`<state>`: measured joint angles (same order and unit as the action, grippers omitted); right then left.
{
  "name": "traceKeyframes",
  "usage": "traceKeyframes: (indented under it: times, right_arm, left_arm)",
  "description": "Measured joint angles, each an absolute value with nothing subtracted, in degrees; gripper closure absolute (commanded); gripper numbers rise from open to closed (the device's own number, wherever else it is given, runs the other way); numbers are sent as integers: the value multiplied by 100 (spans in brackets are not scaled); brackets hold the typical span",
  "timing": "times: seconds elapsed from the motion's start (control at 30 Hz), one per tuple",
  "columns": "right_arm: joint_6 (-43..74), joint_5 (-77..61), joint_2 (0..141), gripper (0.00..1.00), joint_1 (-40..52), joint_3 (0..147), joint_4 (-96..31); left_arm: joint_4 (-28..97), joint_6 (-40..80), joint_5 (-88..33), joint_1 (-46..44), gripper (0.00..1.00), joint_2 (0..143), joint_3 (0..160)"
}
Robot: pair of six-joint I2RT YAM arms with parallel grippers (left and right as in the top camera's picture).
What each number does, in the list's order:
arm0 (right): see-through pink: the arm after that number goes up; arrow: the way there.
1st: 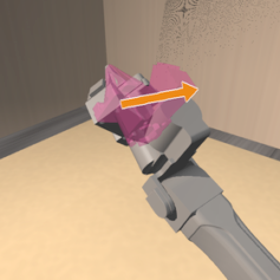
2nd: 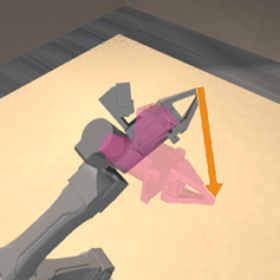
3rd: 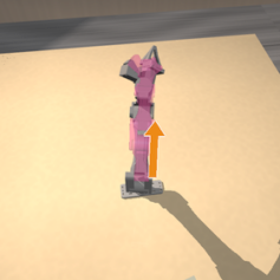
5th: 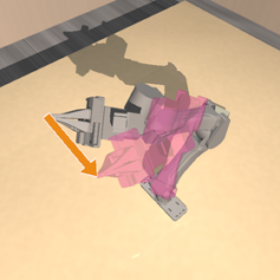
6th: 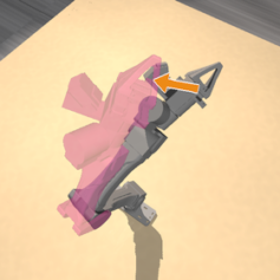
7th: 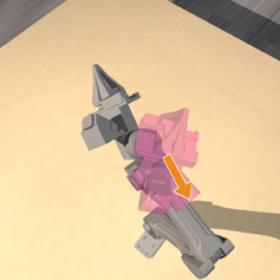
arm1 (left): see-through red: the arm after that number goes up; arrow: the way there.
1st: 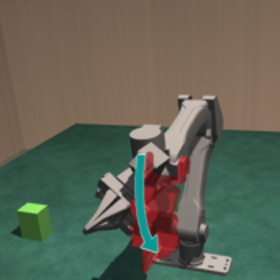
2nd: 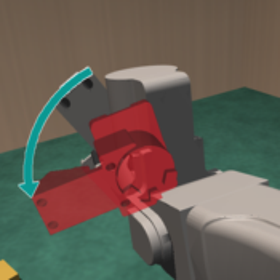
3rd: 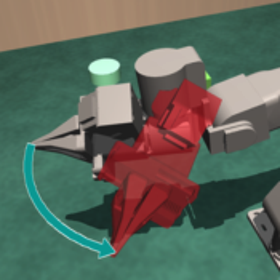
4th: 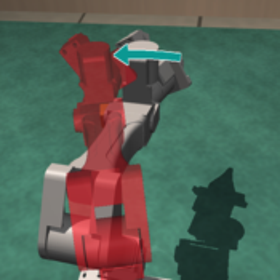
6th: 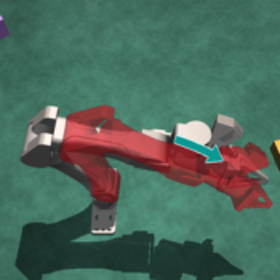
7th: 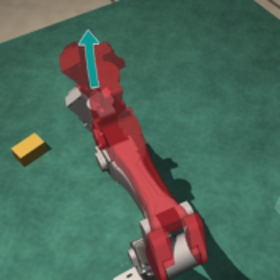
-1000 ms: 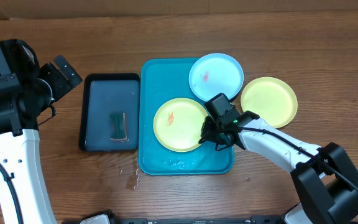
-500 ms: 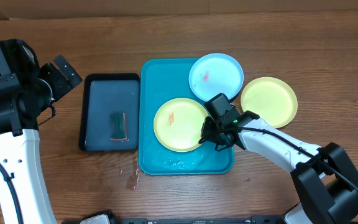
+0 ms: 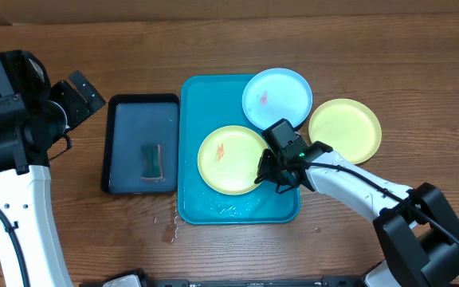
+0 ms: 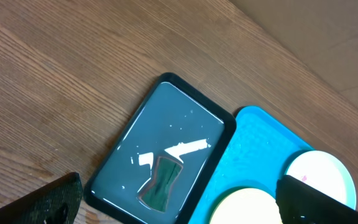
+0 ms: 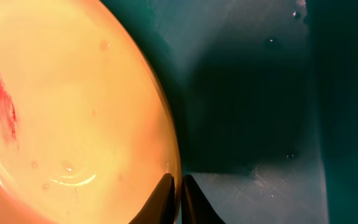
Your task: Clean dirty plates on tray and stack at the side
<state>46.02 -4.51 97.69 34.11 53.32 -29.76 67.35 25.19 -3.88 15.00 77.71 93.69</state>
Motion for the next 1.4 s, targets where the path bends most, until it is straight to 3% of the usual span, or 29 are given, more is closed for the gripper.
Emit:
traceKeyframes:
  times: [0.23,0.37,0.97,1.4]
  right_arm:
    - [4604,-454,9769,94,3411,5332,-2974]
    - [4628,-451,9769,85,3411,5332,-2969]
    - [4598,-478,9767,92,3411,5336,-3002]
    - [4604,-513,9767,91,3411,5347,-3013]
  left_arm:
    - [6735,2519,-388,1500,0,7771,9369]
    - [6735,2519,-388,1500,0,7771,9369]
    - [6735,2519,-388,1500,0,7771,9369]
    - [6735,2519,-388,1500,0,7771,9369]
